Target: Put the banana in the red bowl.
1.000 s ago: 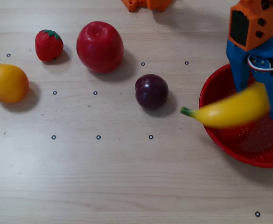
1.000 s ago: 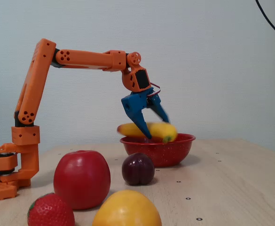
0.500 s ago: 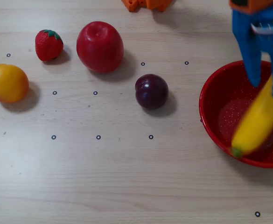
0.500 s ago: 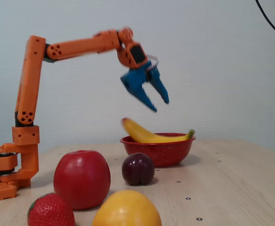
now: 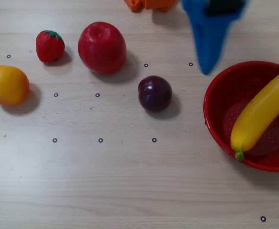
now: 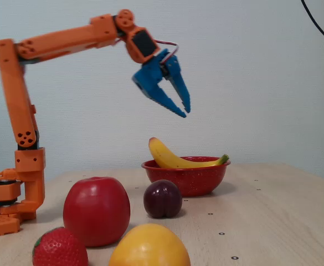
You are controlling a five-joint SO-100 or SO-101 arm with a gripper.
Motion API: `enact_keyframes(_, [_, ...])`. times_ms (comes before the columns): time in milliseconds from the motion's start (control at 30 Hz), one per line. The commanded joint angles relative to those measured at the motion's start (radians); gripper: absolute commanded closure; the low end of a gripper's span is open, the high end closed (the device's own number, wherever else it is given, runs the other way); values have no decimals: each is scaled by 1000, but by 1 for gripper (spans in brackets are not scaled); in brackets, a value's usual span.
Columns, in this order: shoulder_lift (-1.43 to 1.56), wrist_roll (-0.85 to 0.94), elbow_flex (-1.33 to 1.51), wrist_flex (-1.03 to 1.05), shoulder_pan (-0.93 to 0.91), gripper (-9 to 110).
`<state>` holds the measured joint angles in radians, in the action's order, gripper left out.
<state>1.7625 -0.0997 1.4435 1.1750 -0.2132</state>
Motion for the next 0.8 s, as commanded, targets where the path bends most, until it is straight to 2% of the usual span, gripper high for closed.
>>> enact_keyframes(0, [149, 35, 71, -63, 35, 101])
enact_keyframes(400, [772, 28, 859, -328, 147, 101])
enact_keyframes(767, [1123, 48, 1298, -471, 229, 101])
